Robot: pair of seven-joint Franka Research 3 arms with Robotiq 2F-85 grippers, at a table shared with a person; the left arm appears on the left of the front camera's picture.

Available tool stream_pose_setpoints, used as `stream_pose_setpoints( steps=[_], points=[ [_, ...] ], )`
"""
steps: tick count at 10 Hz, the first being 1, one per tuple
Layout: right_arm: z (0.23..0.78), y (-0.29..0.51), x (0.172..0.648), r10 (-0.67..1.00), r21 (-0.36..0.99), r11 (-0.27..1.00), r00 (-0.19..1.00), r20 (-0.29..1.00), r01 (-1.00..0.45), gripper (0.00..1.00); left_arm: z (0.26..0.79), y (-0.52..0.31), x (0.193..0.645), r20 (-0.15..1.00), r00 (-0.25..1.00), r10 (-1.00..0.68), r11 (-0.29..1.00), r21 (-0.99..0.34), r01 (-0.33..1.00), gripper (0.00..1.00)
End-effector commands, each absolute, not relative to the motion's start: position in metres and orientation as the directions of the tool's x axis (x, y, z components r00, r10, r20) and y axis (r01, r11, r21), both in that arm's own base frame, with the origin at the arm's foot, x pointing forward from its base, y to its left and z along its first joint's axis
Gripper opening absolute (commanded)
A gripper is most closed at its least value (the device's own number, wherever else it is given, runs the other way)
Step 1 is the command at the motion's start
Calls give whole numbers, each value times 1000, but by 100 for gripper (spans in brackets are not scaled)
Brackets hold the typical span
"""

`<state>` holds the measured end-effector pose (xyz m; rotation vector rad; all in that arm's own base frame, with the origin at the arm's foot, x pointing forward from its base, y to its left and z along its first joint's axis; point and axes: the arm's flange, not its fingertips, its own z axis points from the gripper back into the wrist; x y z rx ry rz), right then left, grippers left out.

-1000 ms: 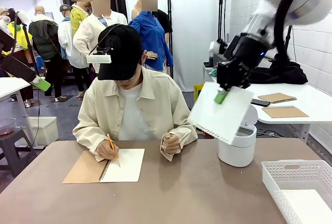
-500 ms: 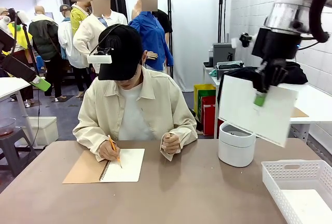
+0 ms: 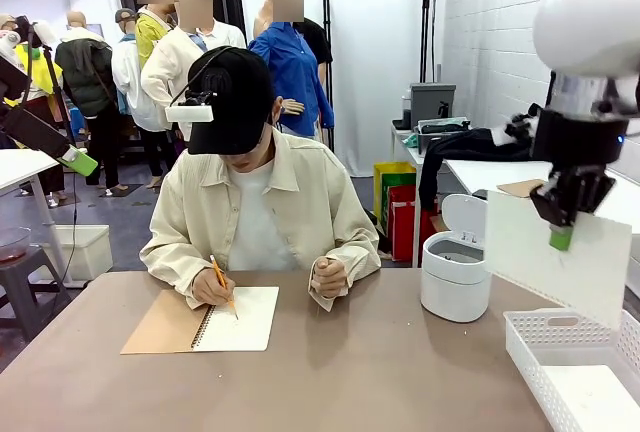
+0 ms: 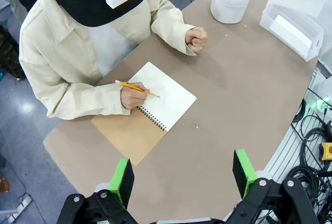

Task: Sort the paper based on its condition.
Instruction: If a person hands you a paper, place it in the Organizing basket , and if it's crumpled, put it in the Trash can.

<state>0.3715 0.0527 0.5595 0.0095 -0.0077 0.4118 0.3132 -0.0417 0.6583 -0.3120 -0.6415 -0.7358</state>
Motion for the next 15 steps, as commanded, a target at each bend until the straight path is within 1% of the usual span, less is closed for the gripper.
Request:
stream_pose_setpoints(
  steps=[1, 3, 4, 8, 9, 10, 11, 12, 13, 15],
  points=[
    [540, 38, 376, 304, 7, 953, 953, -6, -304, 0, 659, -41, 313, 644, 562, -519, 708, -44, 705, 100],
    [532, 29, 377, 253, 19, 967, 967, -16, -253, 0, 659, -41, 313, 644, 562, -519, 708, -44, 705, 100],
    [535, 31, 374, 311, 24, 950, 950, -23, -311, 0, 659, -41, 313, 644, 562, -519, 708, -44, 705, 100],
    [534, 30, 375, 296, 28, 955, 955, -24, -295, 0, 659, -41, 313, 644, 562, -519, 708, -44, 705, 100],
    [515, 20, 380, 312, 88, 948, 947, -77, -305, 0, 659, -41, 313, 644, 562, -519, 708, -44, 705, 100],
    [502, 8, 383, 321, 160, 939, 942, -100, -303, 0, 659, -41, 313, 644, 562, -519, 708, -44, 705, 100],
    [488, 1, 378, 320, 203, 936, 937, -140, -289, 0, 659, -41, 313, 644, 562, -519, 708, -44, 705, 100],
    [479, -2, 373, 330, 227, 929, 931, -159, -291, 0, 659, -41, 313, 644, 562, -519, 708, -44, 705, 100],
    [471, -6, 370, 327, 223, 932, 928, -181, -285, 0, 659, -41, 313, 644, 562, -519, 708, -44, 705, 100],
    [448, -7, 363, 310, 255, 932, 933, -184, -259, 0, 659, -41, 313, 644, 562, -519, 708, -44, 705, 100]
  ],
)
